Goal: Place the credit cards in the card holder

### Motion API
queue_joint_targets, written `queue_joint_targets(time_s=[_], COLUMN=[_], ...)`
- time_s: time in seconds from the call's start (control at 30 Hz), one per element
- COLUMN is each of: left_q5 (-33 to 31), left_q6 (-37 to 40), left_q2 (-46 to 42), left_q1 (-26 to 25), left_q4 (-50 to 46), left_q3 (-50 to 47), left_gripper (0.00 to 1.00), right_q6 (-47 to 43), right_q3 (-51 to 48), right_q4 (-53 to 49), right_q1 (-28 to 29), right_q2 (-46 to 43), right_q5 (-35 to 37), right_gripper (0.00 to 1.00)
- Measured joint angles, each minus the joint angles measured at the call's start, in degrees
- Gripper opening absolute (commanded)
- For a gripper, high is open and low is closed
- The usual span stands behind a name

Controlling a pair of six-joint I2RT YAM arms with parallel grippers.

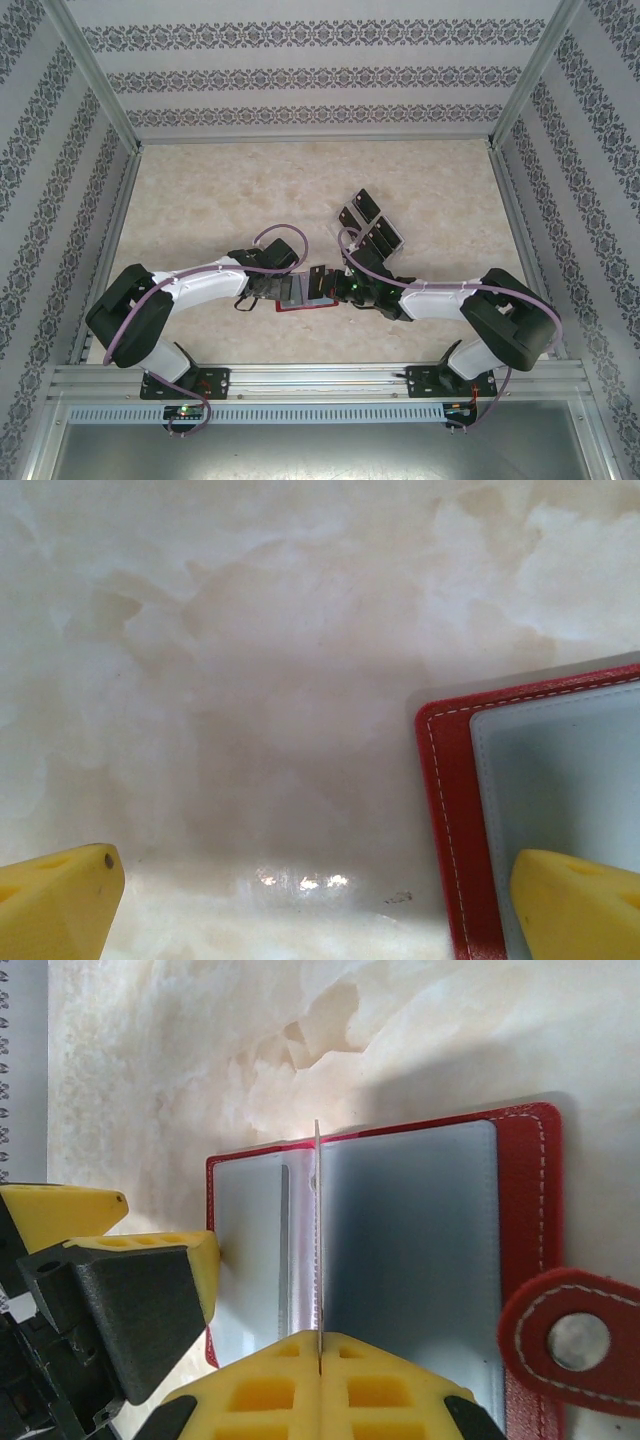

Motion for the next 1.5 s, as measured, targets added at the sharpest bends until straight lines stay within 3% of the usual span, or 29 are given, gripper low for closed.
queue_joint_targets(time_s=[0.2, 0.47, 0.8, 1.5], left_q5=[0.0, 0.0, 0.0, -0.7], left_q6=[0.0, 0.0, 0.0, -0.4], left_q2=[0.0, 0.0, 0.0, 0.0], left_q1=[0.0, 0.0, 0.0, 0.0], left_q4=[0.0, 0.0, 0.0, -0.2], left_q3=[0.0, 0.0, 0.0, -0.1], left_gripper=[1.00, 1.00, 1.00, 1.00], right_q6=[-1.8, -4.8, -6.1, -4.3], right_q3=[0.0, 0.0, 0.2, 0.3], right_q4=[1.4, 3.1, 6.3, 14.5], right_q1=[-0.9, -6.6, -8.7, -9.5], right_q2=[0.5, 0.9, 7.5, 13.7], right_q5=[-3.7, -11.4, -21.0, -25.0], right_gripper=[0.00, 0.00, 0.00, 0.00])
